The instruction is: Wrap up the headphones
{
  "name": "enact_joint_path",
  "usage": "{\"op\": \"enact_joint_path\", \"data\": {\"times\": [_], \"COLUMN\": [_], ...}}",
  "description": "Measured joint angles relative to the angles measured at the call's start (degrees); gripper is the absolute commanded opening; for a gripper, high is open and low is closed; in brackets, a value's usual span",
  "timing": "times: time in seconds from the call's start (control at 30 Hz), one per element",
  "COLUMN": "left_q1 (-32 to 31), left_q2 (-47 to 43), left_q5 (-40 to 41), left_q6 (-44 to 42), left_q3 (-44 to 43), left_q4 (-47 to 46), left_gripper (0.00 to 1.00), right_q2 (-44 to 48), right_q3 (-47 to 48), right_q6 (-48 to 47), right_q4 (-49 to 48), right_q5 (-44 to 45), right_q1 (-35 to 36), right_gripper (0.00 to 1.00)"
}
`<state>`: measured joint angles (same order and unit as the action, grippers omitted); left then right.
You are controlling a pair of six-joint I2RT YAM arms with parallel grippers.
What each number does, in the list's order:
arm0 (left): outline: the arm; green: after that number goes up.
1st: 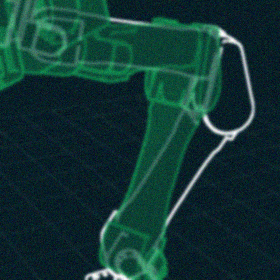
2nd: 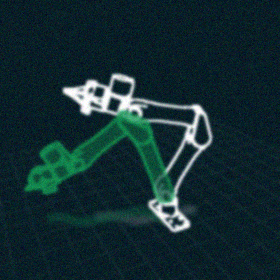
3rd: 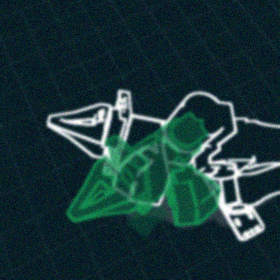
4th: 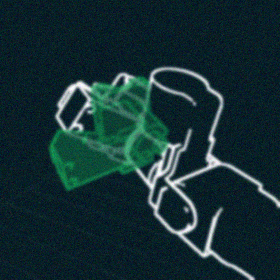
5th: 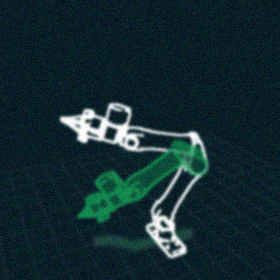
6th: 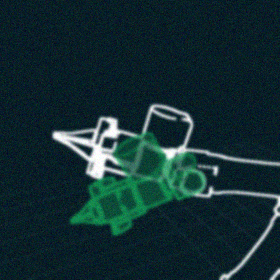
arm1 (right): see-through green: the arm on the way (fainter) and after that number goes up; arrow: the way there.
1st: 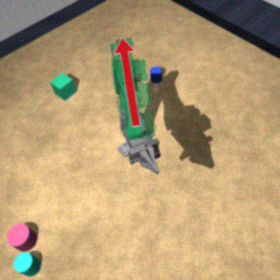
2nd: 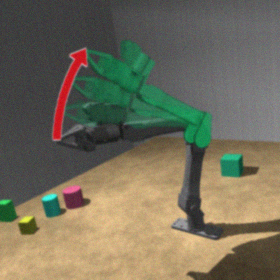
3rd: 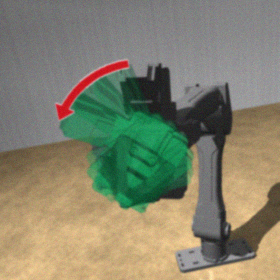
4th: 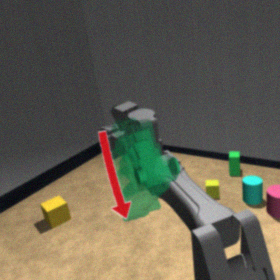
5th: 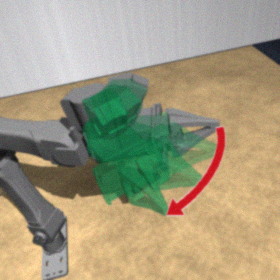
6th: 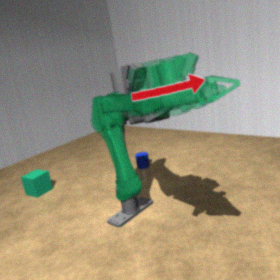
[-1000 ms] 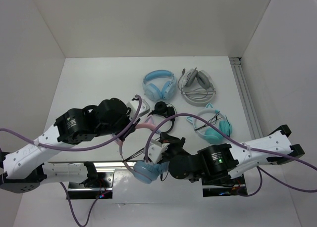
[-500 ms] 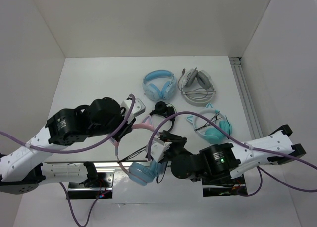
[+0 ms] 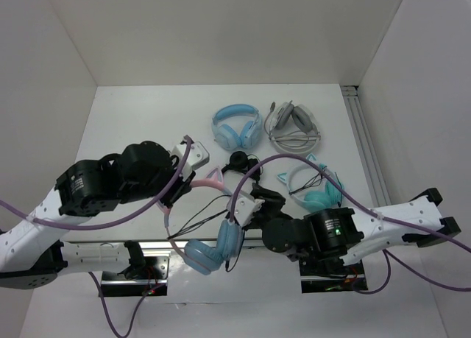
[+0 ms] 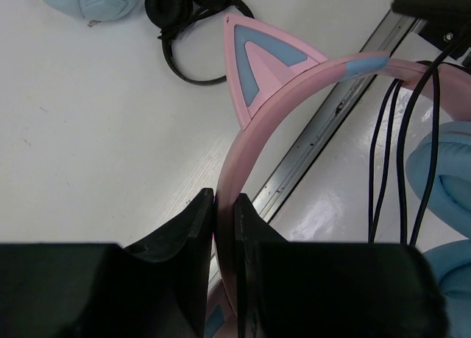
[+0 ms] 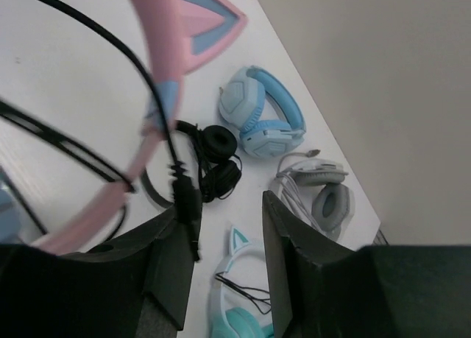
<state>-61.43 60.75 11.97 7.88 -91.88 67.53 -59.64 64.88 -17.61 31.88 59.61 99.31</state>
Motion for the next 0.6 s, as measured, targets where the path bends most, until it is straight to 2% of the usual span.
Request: {"op": "enact_joint_path", "data": {"times": [0.03, 0.33, 0.6], "left_q1": [0.0, -0.02, -0.02], "left_q2": [0.02, 0.63, 0.63], "left_q5": [-0.07, -0.26, 0.09], "left_q6": [-0.22, -0.44, -0.35], "left_q3": [-0.28, -0.48, -0.66], "left_q4": [0.48, 2.45, 3.13], "left_gripper": [0.0, 0.0, 0.0], "right_q2": [0.31, 0.59, 1.05], "right_q3": [-0.22, -0.72, -0.85], "right_q6": [0.02, 0.02, 0.33], "right_q4": [0.0, -0.04, -0.07], "right_q5": [0.02, -0.33, -0.5], "right_q1": [-0.94, -5.05, -8.31], "right_gripper": [0.51, 0.52, 0.6]}}
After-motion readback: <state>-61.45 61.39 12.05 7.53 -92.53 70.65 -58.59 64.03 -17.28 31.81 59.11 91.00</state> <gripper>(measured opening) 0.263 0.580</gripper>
